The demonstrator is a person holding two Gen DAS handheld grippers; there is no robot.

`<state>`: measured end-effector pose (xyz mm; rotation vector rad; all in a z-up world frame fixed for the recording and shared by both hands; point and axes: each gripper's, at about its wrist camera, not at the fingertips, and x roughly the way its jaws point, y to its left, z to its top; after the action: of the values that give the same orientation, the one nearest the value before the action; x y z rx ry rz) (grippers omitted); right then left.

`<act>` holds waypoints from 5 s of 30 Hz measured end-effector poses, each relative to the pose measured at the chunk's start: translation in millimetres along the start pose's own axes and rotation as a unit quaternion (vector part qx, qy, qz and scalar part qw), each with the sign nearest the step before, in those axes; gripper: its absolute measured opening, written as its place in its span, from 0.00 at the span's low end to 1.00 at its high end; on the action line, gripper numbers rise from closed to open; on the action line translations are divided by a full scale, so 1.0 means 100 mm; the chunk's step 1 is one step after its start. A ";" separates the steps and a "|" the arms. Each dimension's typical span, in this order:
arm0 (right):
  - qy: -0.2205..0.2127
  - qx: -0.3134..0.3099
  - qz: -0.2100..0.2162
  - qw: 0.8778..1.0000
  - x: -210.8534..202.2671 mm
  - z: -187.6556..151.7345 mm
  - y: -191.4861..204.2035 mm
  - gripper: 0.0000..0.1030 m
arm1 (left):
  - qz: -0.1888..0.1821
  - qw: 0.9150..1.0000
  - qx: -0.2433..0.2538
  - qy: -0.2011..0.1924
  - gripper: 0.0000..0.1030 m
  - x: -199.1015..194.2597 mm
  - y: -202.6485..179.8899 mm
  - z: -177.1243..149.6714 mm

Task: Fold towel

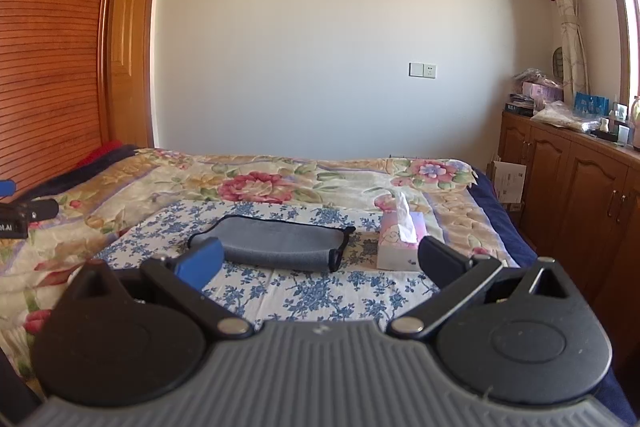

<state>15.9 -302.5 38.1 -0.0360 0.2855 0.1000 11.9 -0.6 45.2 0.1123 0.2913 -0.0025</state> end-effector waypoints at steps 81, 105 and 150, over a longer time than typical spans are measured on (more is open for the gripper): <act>-0.026 0.015 -0.021 0.999 -0.10 -0.25 -0.02 1.00 | -0.008 0.999 -0.006 -0.041 1.00 -0.21 0.02 -0.38; -0.027 0.013 -0.021 0.999 -0.11 -0.25 -0.03 1.00 | -0.008 0.999 -0.007 -0.042 1.00 -0.22 0.04 -0.37; -0.026 0.014 -0.021 0.999 -0.11 -0.25 -0.03 1.00 | -0.008 0.999 -0.007 -0.042 1.00 -0.22 0.03 -0.38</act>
<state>-0.9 -308.2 17.6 -0.0114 0.2339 0.0547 -20.0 6.5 15.8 0.0960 0.2076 -0.0217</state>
